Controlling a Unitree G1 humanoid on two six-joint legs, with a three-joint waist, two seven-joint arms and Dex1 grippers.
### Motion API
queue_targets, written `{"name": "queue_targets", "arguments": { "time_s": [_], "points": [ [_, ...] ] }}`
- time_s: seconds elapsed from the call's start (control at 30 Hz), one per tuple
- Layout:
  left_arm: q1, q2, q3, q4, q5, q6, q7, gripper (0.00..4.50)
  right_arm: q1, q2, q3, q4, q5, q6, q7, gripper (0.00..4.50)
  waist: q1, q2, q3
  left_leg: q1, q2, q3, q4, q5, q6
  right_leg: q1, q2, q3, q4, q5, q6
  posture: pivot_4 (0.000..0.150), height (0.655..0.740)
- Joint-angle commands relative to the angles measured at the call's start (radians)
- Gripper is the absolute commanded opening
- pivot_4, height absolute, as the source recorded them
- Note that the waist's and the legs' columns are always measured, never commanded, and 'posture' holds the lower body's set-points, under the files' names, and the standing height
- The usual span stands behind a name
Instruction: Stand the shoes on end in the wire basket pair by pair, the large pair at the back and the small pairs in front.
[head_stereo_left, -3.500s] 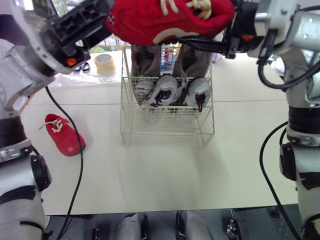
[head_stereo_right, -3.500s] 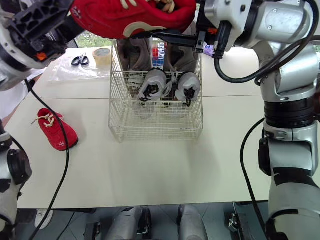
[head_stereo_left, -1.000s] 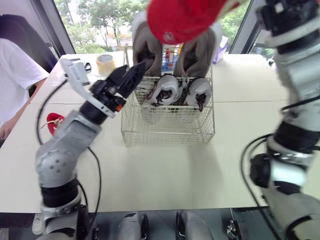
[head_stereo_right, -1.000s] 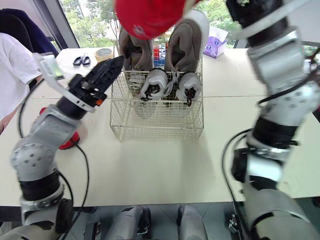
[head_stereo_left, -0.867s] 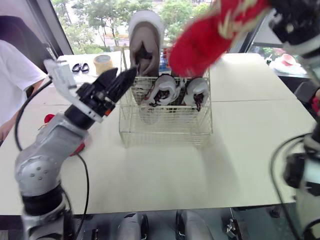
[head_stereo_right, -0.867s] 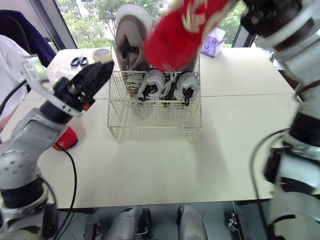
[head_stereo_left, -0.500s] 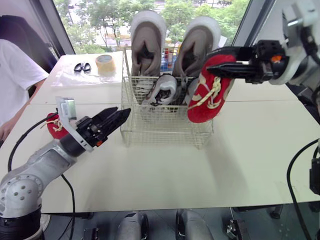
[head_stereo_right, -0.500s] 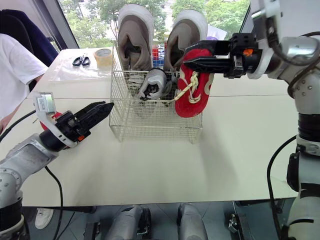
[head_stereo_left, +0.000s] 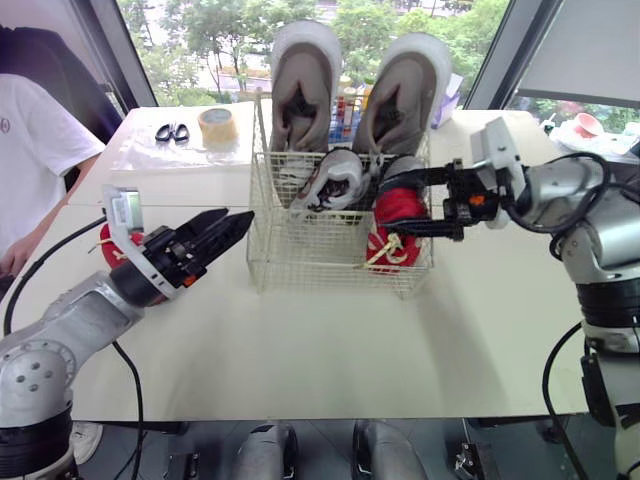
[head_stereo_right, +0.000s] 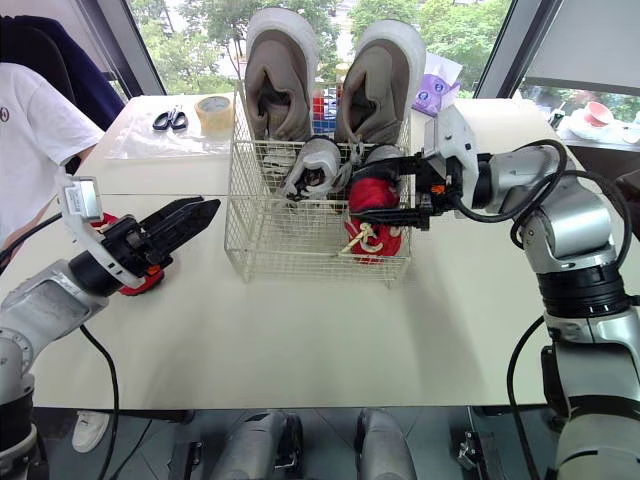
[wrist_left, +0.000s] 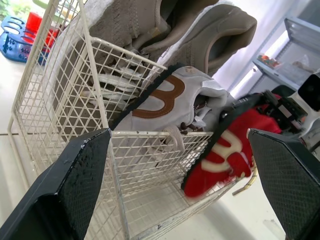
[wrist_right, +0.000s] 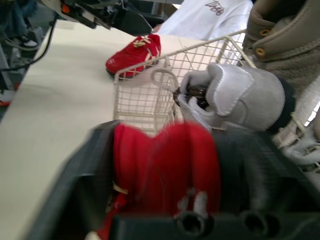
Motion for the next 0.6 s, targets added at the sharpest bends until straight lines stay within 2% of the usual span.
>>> {"name": "queue_targets", "arguments": {
  "time_s": [0.03, 0.1, 0.27, 0.43, 0.53, 0.6],
  "points": [
    [-0.031, 0.029, 0.04, 0.002, -0.034, -0.008, -0.004, 4.5, -0.032, -0.014, -0.078, -0.022, 0.03, 0.029, -0.012, 4.38, 0.0, 0.0, 0.0, 0.0, 0.0, 0.0, 0.0, 0.0, 0.0, 0.0, 0.0, 0.0, 0.0, 0.0, 0.0, 0.15, 0.74],
    [-0.038, 0.041, 0.049, 0.008, -0.029, -0.011, 0.0, 4.5, -0.052, -0.015, -0.099, -0.033, 0.041, 0.051, -0.027, 4.38, -0.001, 0.0, 0.0, 0.0, 0.0, 0.0, 0.0, 0.0, 0.0, 0.0, 0.0, 0.0, 0.0, 0.0, 0.0, 0.15, 0.74],
    [-0.113, 0.091, 0.125, 0.083, -0.031, -0.03, 0.069, 4.5, -0.14, -0.087, -0.174, -0.135, 0.214, 0.28, -0.007, 4.38, -0.001, 0.001, 0.001, -0.001, 0.0, -0.001, 0.0, 0.0, 0.0, -0.002, 0.0, 0.0, 0.001, 0.0, 0.0, 0.15, 0.74],
    [-0.144, 0.132, 0.158, 0.102, -0.005, -0.031, 0.081, 4.5, -0.103, -0.144, -0.17, -0.212, 0.247, 0.339, 0.039, 4.38, -0.001, -0.001, -0.001, -0.001, 0.0, -0.001, -0.001, -0.002, 0.003, 0.0, -0.001, -0.001, -0.001, -0.001, -0.003, 0.15, 0.74],
    [-0.195, 0.154, 0.173, 0.157, 0.062, -0.044, 0.234, 4.5, -0.192, -0.098, -0.193, -0.183, 0.317, 0.397, 0.01, 4.38, -0.001, -0.001, 0.0, -0.001, -0.001, 0.0, 0.0, -0.002, 0.003, 0.0, -0.003, -0.001, 0.0, -0.001, -0.003, 0.15, 0.74],
    [-0.217, 0.178, 0.185, 0.186, 0.079, -0.022, 0.327, 4.5, -0.216, -0.111, -0.159, -0.214, 0.332, 0.415, 0.07, 4.38, -0.001, -0.001, 0.0, -0.001, -0.001, -0.001, 0.0, -0.002, 0.003, -0.001, -0.003, -0.001, 0.0, 0.0, -0.003, 0.15, 0.74]
  ]
}}
